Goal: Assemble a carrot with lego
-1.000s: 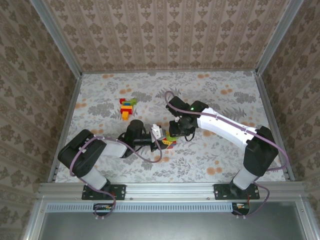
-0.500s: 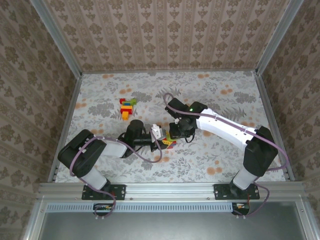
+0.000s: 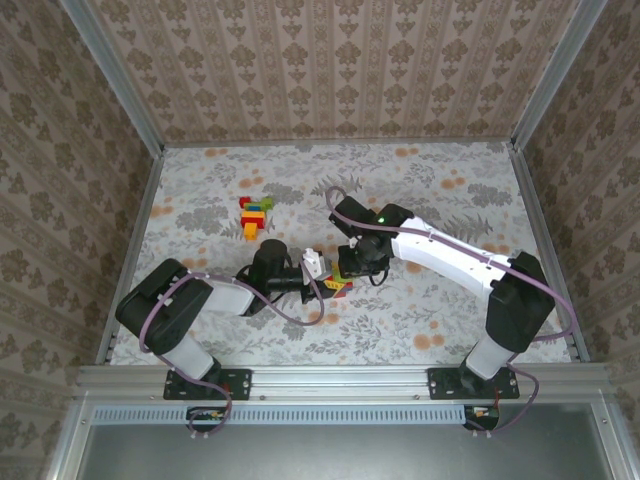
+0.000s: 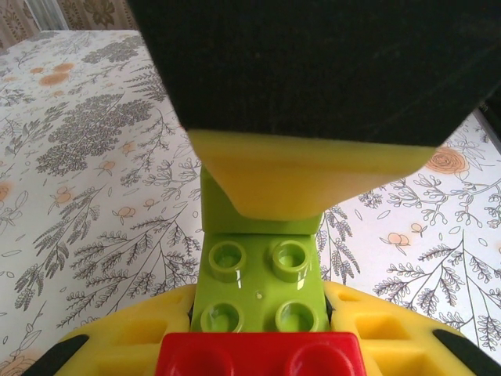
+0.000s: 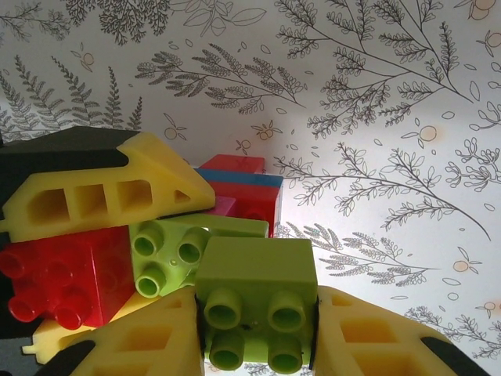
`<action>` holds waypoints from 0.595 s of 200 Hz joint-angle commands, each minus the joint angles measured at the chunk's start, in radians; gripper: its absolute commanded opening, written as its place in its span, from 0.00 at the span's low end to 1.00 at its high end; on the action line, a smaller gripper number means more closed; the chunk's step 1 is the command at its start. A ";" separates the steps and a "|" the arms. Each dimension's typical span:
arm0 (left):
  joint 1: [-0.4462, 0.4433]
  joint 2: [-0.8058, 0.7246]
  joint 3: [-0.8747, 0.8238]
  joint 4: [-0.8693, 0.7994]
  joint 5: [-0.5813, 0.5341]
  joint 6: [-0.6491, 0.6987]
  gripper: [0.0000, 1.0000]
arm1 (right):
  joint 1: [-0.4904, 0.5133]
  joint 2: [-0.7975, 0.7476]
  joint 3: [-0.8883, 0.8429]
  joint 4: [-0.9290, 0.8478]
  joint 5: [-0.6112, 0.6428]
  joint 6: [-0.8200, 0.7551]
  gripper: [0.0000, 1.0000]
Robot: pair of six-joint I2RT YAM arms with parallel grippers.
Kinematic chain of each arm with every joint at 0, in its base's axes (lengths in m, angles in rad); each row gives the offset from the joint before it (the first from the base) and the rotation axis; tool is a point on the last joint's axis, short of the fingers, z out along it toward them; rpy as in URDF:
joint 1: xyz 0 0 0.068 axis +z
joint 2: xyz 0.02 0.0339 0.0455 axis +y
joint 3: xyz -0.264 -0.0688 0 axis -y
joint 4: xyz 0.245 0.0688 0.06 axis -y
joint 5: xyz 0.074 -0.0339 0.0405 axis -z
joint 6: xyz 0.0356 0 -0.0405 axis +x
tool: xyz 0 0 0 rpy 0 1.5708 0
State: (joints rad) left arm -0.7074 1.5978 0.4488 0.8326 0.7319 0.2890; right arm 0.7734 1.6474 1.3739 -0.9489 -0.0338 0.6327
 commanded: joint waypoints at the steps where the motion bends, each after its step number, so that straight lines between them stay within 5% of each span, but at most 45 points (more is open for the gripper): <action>1: -0.001 0.031 -0.013 -0.110 -0.046 0.035 0.18 | 0.005 0.044 0.018 -0.052 0.033 0.006 0.27; 119: -0.001 0.027 -0.013 -0.115 -0.049 0.036 0.18 | -0.009 0.224 0.140 -0.214 -0.032 -0.068 0.26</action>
State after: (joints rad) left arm -0.7071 1.5978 0.4488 0.8326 0.7216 0.2813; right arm 0.7670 1.7805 1.5421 -1.1126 -0.0414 0.5934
